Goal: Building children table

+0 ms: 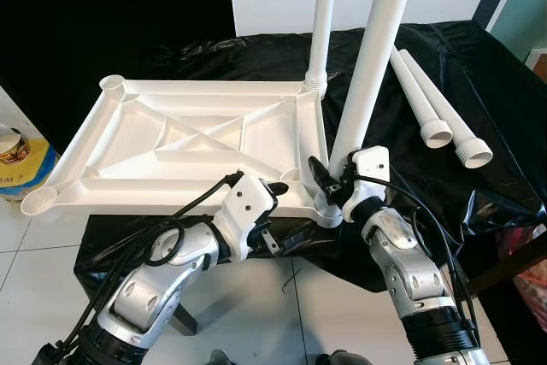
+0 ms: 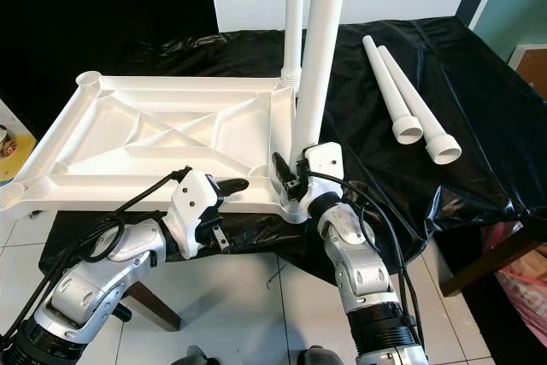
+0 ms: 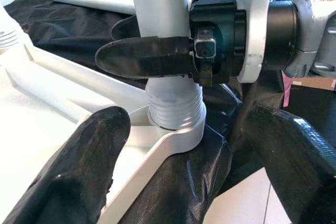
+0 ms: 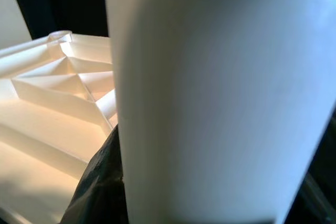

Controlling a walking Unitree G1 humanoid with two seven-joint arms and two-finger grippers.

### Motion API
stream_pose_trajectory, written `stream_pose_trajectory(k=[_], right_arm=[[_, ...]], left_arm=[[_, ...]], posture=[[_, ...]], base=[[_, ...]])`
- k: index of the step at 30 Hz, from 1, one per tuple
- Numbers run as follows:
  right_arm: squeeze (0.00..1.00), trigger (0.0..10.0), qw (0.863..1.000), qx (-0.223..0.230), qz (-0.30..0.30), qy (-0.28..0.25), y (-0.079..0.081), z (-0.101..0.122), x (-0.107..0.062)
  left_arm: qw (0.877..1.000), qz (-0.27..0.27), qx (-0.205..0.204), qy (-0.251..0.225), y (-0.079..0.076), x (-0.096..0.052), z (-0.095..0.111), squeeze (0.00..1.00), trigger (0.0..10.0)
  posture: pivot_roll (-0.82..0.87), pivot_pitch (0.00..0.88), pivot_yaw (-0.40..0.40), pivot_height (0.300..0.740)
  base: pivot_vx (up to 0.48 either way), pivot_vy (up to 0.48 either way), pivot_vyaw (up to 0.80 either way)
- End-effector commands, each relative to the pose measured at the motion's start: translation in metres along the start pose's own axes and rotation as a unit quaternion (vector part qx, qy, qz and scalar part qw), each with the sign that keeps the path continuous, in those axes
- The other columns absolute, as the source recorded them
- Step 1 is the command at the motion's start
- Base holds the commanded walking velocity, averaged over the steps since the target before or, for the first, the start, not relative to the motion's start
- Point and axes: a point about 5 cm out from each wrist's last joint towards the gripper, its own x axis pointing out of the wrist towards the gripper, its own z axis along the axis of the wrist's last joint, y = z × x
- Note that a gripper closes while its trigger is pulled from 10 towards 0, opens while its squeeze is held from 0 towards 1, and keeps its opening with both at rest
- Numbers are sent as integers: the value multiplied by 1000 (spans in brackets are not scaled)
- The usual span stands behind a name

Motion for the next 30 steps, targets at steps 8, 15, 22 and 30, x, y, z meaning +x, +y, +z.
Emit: stream_pose_trajectory(k=[8,15,22,30], right_arm=[[0,10000,998,-46,14,39,1,-25,-14],[0,10000,1000,-22,16,-6,0,-26,-25],[0,10000,999,29,-11,-12,-5,-33,-30],[0,10000,997,72,-6,-1,-4,-37,-27]], left_arm=[[1000,-16,9,3,0,-1,3,0,10000],[1000,-15,12,2,1,-1,3,0,10000],[1000,-18,14,1,1,0,4,0,10000],[1000,-21,15,1,0,-1,4,0,10000]], posture=[[-6,83,8,740],[-8,81,12,740],[-8,76,16,740],[-9,72,20,740]], base=[[0,0,0],[0,0,0],[0,0,0],[0,0,0]])
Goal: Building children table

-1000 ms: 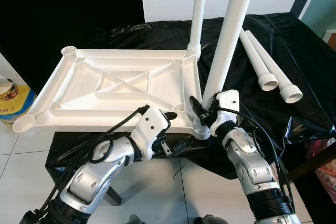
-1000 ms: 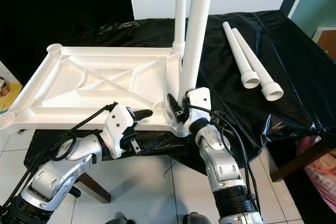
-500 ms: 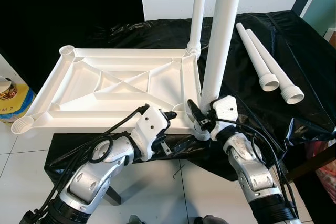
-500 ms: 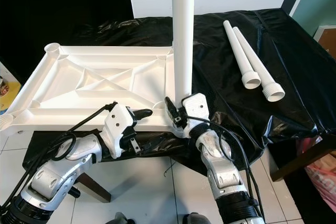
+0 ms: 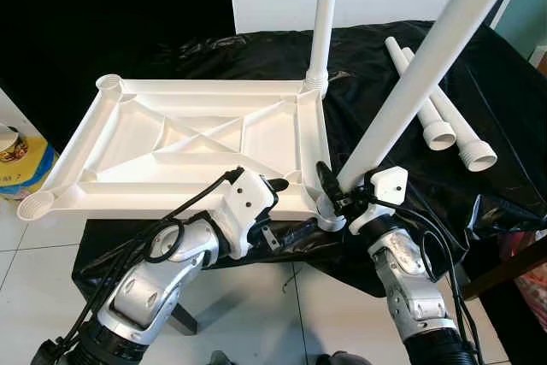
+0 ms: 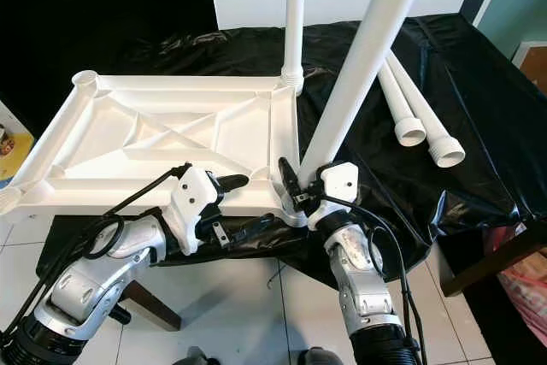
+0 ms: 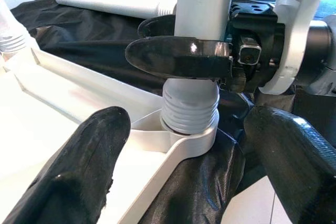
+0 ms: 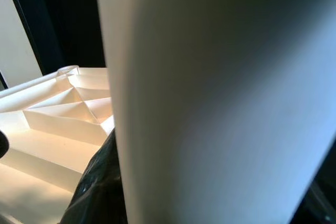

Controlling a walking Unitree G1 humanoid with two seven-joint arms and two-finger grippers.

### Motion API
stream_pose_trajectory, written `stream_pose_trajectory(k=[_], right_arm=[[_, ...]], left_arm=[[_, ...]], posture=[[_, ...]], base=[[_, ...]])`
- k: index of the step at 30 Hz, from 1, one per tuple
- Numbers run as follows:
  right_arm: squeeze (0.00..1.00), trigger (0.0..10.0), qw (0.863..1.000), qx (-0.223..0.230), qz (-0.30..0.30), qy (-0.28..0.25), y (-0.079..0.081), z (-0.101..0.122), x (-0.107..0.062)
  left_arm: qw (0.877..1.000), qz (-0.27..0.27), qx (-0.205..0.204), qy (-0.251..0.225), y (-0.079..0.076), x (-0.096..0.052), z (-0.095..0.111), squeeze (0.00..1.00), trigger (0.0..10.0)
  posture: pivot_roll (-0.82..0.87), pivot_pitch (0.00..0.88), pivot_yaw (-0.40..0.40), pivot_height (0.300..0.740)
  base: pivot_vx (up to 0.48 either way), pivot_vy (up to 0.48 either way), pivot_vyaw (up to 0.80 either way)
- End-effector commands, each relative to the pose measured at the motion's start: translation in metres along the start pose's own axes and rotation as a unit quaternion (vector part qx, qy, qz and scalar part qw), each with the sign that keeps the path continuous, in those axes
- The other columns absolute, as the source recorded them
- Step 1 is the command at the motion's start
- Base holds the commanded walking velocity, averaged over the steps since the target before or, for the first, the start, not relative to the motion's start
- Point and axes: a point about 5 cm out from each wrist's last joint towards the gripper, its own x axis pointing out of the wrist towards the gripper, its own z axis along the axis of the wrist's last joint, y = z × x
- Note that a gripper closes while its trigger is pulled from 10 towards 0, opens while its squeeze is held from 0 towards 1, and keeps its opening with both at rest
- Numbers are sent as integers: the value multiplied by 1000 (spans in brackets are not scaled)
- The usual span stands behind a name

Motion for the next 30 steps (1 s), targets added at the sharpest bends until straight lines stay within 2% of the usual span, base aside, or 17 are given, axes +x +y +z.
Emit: stream_pose_trajectory(k=[1,4,6,9,15,27,30], right_arm=[[0,10000,997,25,-5,76,-1,-28,-12],[0,10000,997,21,6,75,0,-28,-11],[0,10000,997,-15,23,66,0,-26,-11],[0,10000,997,-26,28,64,0,-25,-11],[0,10000,994,-79,52,59,4,-26,-14],[0,10000,994,-103,31,35,1,-28,-24],[0,10000,996,-82,15,31,-1,-30,-27]], left_arm=[[1000,-23,7,4,-2,-1,0,0,10000],[1000,-24,7,4,-2,-1,1,0,10000],[1000,-25,8,3,-3,-1,1,0,10000],[1000,-26,8,3,-3,-1,1,0,10000],[1000,-24,9,4,-2,-2,1,0,10000],[1000,-23,9,5,-2,-3,1,0,10000],[1000,-22,9,6,-2,-3,1,0,10000]], posture=[[-9,71,20,740],[-9,71,21,740],[-8,70,21,740],[-7,70,20,740],[-4,69,19,740],[0,83,25,740],[3,85,26,740]], base=[[0,0,0],[0,0,0],[0,0,0],[0,0,0],[0,0,0],[0,0,0],[0,0,0]])
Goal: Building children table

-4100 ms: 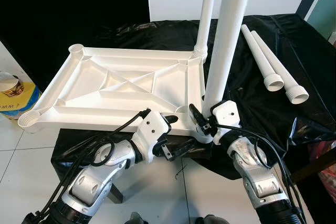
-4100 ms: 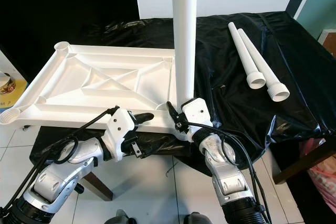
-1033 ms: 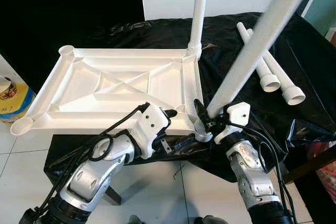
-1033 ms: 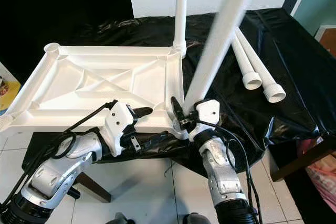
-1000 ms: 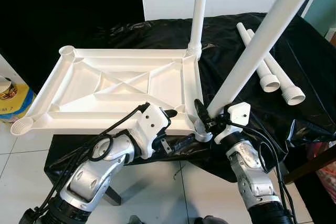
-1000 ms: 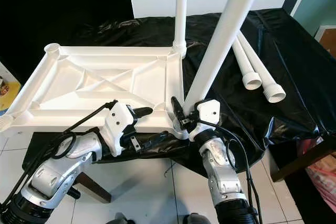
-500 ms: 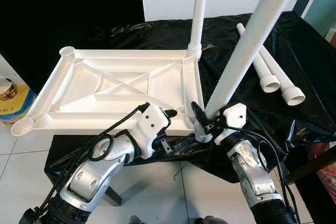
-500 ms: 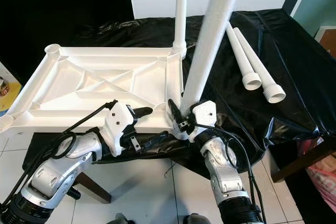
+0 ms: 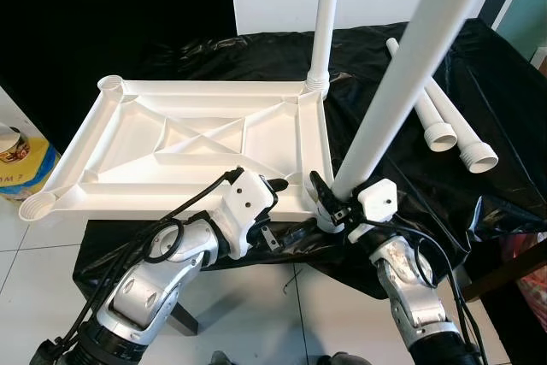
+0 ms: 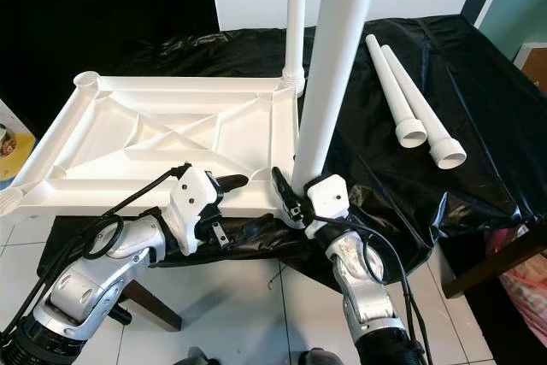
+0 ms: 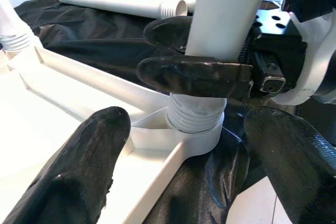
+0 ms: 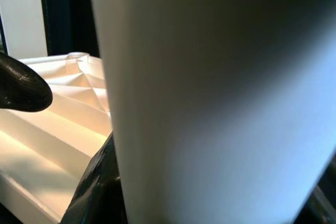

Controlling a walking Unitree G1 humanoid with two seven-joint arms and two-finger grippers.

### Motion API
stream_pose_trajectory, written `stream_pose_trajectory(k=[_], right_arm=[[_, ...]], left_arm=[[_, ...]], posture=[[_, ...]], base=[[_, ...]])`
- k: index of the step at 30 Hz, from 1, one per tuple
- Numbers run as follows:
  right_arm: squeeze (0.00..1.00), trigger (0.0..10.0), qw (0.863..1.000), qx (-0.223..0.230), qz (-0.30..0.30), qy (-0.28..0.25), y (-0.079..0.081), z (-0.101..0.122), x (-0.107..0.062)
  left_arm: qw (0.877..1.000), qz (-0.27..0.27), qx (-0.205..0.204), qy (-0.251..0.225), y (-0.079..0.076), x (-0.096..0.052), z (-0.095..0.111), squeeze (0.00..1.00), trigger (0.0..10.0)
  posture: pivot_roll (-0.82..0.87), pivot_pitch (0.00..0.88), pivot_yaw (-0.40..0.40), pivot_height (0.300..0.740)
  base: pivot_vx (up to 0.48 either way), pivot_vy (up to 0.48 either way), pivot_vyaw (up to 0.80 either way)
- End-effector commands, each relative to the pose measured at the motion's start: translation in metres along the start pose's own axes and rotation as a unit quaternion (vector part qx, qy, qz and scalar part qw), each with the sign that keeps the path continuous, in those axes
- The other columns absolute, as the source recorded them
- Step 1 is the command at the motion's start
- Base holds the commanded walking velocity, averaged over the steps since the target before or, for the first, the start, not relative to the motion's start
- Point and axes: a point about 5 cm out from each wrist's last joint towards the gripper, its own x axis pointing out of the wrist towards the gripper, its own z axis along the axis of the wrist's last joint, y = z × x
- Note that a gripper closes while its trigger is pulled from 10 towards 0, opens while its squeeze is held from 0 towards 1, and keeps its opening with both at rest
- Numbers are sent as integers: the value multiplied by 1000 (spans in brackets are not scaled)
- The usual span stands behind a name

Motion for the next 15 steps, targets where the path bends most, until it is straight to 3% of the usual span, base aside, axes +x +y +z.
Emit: stream_pose_trajectory(k=[1,7,11,15], right_arm=[[0,10000,998,23,-16,64,-1,-24,-17],[0,10000,997,23,-12,74,1,-24,-15],[0,10000,992,33,-3,119,0,-28,-7],[0,10000,993,38,1,114,-2,-25,-2]], left_arm=[[1000,-22,6,4,-2,-2,1,0,10000],[1000,-20,6,4,-2,-3,1,0,10000],[1000,-21,5,4,-2,-2,2,0,10000],[1000,-18,5,3,-2,-2,2,0,10000]], posture=[[3,85,26,740],[5,88,28,740],[5,89,23,740],[6,89,18,740]], base=[[0,0,0],[0,0,0],[0,0,0],[0,0,0]])
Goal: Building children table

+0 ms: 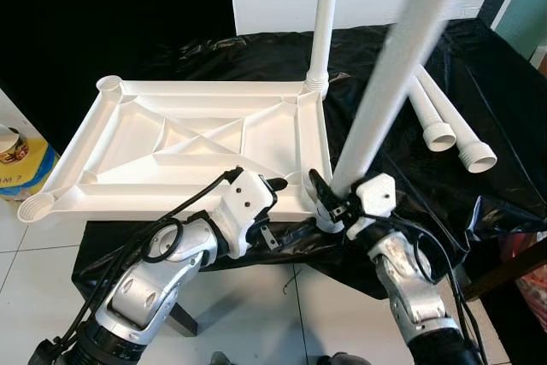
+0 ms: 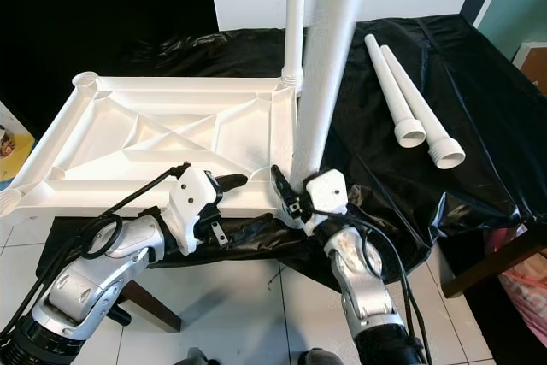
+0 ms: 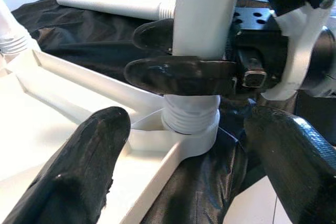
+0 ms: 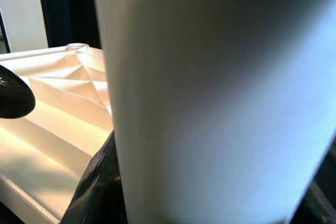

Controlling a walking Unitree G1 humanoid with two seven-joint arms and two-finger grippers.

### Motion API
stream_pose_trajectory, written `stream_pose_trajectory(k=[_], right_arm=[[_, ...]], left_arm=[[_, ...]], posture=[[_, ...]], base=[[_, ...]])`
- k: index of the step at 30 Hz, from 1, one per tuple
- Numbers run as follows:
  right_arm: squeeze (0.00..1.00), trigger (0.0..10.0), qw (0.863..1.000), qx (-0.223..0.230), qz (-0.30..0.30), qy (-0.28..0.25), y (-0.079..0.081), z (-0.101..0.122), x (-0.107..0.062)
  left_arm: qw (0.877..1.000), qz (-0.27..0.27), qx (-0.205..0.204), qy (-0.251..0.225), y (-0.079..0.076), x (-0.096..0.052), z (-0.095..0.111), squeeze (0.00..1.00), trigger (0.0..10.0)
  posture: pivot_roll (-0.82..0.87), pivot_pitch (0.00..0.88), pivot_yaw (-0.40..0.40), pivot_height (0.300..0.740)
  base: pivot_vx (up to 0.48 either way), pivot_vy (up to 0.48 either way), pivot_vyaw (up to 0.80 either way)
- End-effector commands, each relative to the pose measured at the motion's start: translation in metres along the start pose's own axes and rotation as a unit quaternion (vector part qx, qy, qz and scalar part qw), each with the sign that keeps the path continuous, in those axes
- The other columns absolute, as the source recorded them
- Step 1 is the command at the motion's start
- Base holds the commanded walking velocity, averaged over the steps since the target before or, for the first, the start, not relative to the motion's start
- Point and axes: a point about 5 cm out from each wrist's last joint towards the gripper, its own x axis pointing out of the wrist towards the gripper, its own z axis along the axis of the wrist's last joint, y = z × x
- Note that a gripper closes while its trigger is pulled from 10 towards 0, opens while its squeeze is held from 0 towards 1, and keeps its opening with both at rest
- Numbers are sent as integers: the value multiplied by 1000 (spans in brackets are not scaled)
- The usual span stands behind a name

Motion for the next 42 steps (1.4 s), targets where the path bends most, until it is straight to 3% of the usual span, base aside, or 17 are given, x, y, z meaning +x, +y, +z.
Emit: stream_pose_trajectory(k=[1,13,15,19,23,24,25,26,28,30,34,37,41,42], right_arm=[[0,10000,997,25,-6,73,-1,-26,-11],[0,10000,998,-21,0,61,2,-22,-13],[0,10000,996,-80,12,43,2,-17,-13],[0,10000,994,-94,23,42,4,-17,-14],[0,10000,998,-42,1,54,2,-22,-16],[0,10000,998,6,-23,63,-1,-25,-16],[0,10000,998,6,-23,63,-1,-25,-16],[0,10000,995,51,-41,70,-3,-28,-17],[0,10000,995,51,-41,70,-3,-28,-17],[0,10000,991,94,-57,77,-5,-31,-18],[0,10000,992,88,-57,66,-6,-27,-15],[0,10000,998,31,-50,11,-7,-5,-7],[0,10000,999,12,-38,-18,-5,11,-2],[0,10000,999,3,-29,-31,-4,20,1]], left_arm=[[1000,-17,5,3,-2,-2,1,0,10000],[1000,-15,5,4,-2,-3,2,0,10000],[1000,-16,6,3,-1,-3,2,0,10000],[1000,-16,6,3,-1,-2,2,0,10000],[1000,-17,7,3,-2,-2,2,0,10000],[1000,-17,7,3,-2,-2,2,0,10000],[1000,-17,7,3,-2,-2,2,0,10000],[1000,-17,7,3,-1,-2,2,0,10000],[1000,-17,7,3,-1,-2,2,0,10000],[1000,-16,8,3,-1,-1,2,0,10000],[1000,-15,8,2,-1,-1,2,0,10000],[1000,-9,7,-2,1,0,2,0,10000],[1000,-4,-5,-8,3,1,3,0,10000],[1000,4,-22,-14,6,1,4,1000,10000]], posture=[[7,87,16,740],[9,86,17,740],[7,87,19,740],[6,87,20,740],[7,86,19,740],[7,86,19,740],[7,86,19,740],[7,86,18,740],[7,86,18,740],[6,85,17,740],[4,85,15,740],[2,84,13,740],[0,82,11,740],[-1,81,8,740]], base=[[0,0,0],[0,0,0],[0,0,0],[0,0,0],[0,0,0],[0,0,0],[0,0,0],[0,0,0],[0,0,0],[0,0,0],[0,0,0],[0,0,0],[0,0,0],[0,0,0]])
